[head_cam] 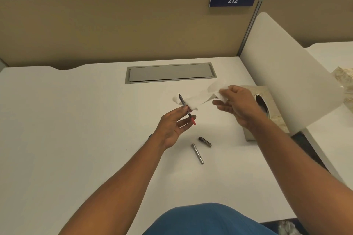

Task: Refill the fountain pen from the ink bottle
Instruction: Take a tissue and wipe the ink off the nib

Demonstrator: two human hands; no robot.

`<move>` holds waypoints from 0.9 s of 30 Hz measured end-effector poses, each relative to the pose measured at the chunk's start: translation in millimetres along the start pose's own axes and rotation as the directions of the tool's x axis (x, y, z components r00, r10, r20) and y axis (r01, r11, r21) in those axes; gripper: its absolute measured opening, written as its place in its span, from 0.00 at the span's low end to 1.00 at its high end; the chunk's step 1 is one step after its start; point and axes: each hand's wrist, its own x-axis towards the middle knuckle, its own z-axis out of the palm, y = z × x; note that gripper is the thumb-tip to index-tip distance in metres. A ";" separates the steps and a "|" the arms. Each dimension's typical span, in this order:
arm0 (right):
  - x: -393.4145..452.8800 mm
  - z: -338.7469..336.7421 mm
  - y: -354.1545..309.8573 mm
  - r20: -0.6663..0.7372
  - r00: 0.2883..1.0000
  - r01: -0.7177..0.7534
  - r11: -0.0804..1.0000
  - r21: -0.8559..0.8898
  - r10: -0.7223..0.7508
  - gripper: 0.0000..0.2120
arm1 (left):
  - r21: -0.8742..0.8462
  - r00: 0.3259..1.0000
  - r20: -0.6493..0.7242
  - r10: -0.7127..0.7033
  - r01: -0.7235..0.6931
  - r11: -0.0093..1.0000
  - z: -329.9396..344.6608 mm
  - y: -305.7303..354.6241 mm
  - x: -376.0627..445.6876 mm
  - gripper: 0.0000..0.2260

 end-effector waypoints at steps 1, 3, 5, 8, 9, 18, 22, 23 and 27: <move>0.9 2.7 6.5 -0.022 0.999 0.037 0.995 -0.090 -0.039 0.04 | -0.002 1.000 -0.003 0.007 -0.007 1.000 -1.4 0.6 -0.7 0.11; 1.5 6.8 19.8 -0.019 0.988 0.137 0.933 -0.332 -0.152 0.08 | -0.004 1.000 -0.010 0.023 -0.023 1.000 -4.4 1.6 -1.2 0.10; -0.9 11.7 29.0 0.049 0.966 0.237 0.800 -0.552 -0.252 0.13 | -0.010 0.999 -0.026 0.030 -0.031 0.999 -7.6 2.5 -1.3 0.08; -6.7 20.3 36.0 0.206 0.925 0.368 0.611 -0.701 -0.320 0.12 | 0.007 0.999 -0.046 0.030 -0.029 1.000 -10.0 3.7 -1.0 0.07; -8.2 23.4 37.1 0.263 0.912 0.404 0.569 -0.717 -0.316 0.11 | 0.022 0.998 -0.049 0.029 -0.028 0.999 -10.6 4.0 -0.7 0.07; -2.8 32.1 49.4 0.305 0.952 0.147 0.908 -0.393 -0.022 0.23 | 0.131 0.999 -0.037 0.014 -0.009 0.991 -12.3 2.4 -0.5 0.12; -0.4 31.3 50.0 0.340 0.940 0.073 0.951 -0.301 0.036 0.22 | 0.167 1.000 -0.008 -0.014 0.015 0.986 -13.0 2.6 -1.5 0.12; 0.0 31.5 51.2 0.346 0.938 0.091 0.952 -0.291 0.017 0.18 | 0.178 1.000 0.006 -0.021 0.019 0.984 -12.7 3.1 -2.0 0.12; 2.7 30.8 55.9 0.321 0.947 0.106 0.957 -0.269 -0.014 0.03 | 0.241 0.998 0.046 -0.032 0.020 0.970 -10.7 4.5 -3.5 0.11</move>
